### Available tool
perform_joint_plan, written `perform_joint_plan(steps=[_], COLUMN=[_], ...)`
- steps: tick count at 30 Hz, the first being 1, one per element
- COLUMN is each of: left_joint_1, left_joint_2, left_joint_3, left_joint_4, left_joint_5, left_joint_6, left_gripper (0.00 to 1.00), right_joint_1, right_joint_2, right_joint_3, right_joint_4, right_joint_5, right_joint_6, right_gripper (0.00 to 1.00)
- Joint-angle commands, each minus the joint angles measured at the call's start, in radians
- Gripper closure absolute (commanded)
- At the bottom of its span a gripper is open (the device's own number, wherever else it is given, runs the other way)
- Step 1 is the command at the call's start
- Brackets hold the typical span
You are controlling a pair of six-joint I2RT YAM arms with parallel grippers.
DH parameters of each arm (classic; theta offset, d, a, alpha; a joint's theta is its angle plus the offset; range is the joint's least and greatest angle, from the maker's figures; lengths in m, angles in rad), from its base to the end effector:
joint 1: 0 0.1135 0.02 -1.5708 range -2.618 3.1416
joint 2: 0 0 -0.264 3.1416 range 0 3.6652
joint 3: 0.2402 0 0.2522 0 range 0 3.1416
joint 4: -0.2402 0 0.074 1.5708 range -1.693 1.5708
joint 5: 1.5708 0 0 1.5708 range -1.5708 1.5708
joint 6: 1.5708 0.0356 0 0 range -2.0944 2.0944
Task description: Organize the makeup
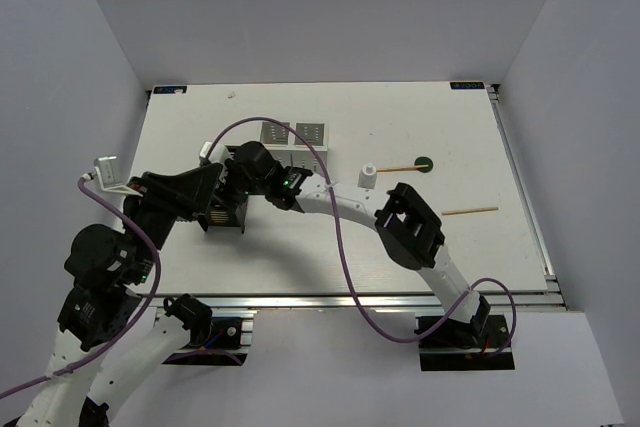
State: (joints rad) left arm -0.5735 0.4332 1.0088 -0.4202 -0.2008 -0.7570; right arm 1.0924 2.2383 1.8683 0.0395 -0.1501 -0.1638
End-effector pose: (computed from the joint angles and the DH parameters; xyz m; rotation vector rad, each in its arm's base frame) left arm 0.0549 -0.0270 0.4248 -0.3088 1.4561 -0.9494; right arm 0.2424 0.4790 0.2528 -1.2434 1.5322 0.7626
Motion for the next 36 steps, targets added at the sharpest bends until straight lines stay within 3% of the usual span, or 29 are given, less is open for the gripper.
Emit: perform_joint_plan(steps=[1, 4, 6, 7, 8, 9, 12, 15, 16, 18, 19, 22, 26, 29, 31, 32, 34, 36], left_joint_1=[-0.002, -0.003, -0.002, -0.002, -0.003, -0.002, -0.002, -0.003, -0.003, -0.005, -0.006, -0.086, -0.193, -0.244, -0.273, -0.284, -0.319, -0.353], left_joint_2=[0.021, 0.033, 0.041, 0.048, 0.055, 0.059, 0.097, 0.177, 0.203, 0.310, 0.355, 0.560, 0.836, 1.014, 1.131, 1.168, 1.273, 1.331], left_joint_3=[-0.007, -0.004, 0.002, 0.005, 0.010, 0.008, -0.007, -0.044, -0.076, -0.096, -0.092, -0.003, 0.204, 0.330, 0.416, 0.444, 0.502, 0.571], left_joint_4=[0.029, 0.046, 0.058, 0.064, 0.069, 0.086, 0.133, 0.220, 0.251, 0.322, 0.340, 0.347, 0.288, 0.291, 0.296, 0.294, 0.273, 0.226], left_joint_5=[0.017, 0.032, 0.050, 0.060, 0.079, 0.093, 0.165, 0.251, 0.309, 0.360, 0.415, 0.440, 0.429, 0.436, 0.460, 0.466, 0.480, 0.477], left_joint_6=[0.002, 0.007, 0.015, 0.018, 0.022, 0.022, 0.016, -0.022, -0.033, -0.062, -0.064, 0.014, 0.116, 0.156, 0.174, 0.177, 0.188, 0.197], left_gripper=[0.33, 0.34, 0.44, 0.52, 0.69, 0.76, 0.89, 0.89, 0.83, 0.68, 0.50, 0.30, 0.28, 0.30, 0.37, 0.50, 0.62, 0.65], right_joint_1=[0.004, -0.009, -0.035, -0.051, -0.090, -0.116, -0.257, -0.448, -0.504, -0.691, -0.763, -1.097, -1.322, -1.420, -1.459, -1.468, -1.477, -1.477], right_joint_2=[-0.112, -0.163, -0.195, -0.233, -0.256, -0.279, -0.382, -0.474, -0.509, -0.546, -0.554, -0.571, -0.572, -0.603, -0.621, -0.628, -0.634, -0.599], right_joint_3=[0.023, 0.028, 0.037, 0.037, 0.026, 0.016, -0.044, -0.086, -0.090, -0.101, -0.104, -0.135, -0.221, -0.352, -0.452, -0.478, -0.533, -0.537], right_joint_4=[0.017, 0.005, -0.016, -0.026, -0.038, -0.038, -0.098, -0.165, -0.232, -0.315, -0.408, -0.615, -0.867, -0.918, -0.902, -0.871, -0.839, -0.813], right_joint_5=[-0.038, -0.062, -0.103, -0.120, -0.165, -0.201, -0.298, -0.309, -0.309, -0.345, -0.365, -0.498, -0.507, -0.476, -0.451, -0.439, -0.430, -0.439], right_joint_6=[0.027, 0.059, 0.073, 0.082, 0.089, 0.090, 0.099, 0.106, 0.098, 0.102, 0.106, 0.007, -0.203, -0.276, -0.295, -0.295, -0.286, -0.252], right_gripper=[0.39, 0.45, 0.59, 0.79, 0.90, 1.00, 1.00, 0.96, 0.72, 0.53, 0.43, 0.31, 0.30, 0.33, 0.36, 0.38, 0.45, 0.59])
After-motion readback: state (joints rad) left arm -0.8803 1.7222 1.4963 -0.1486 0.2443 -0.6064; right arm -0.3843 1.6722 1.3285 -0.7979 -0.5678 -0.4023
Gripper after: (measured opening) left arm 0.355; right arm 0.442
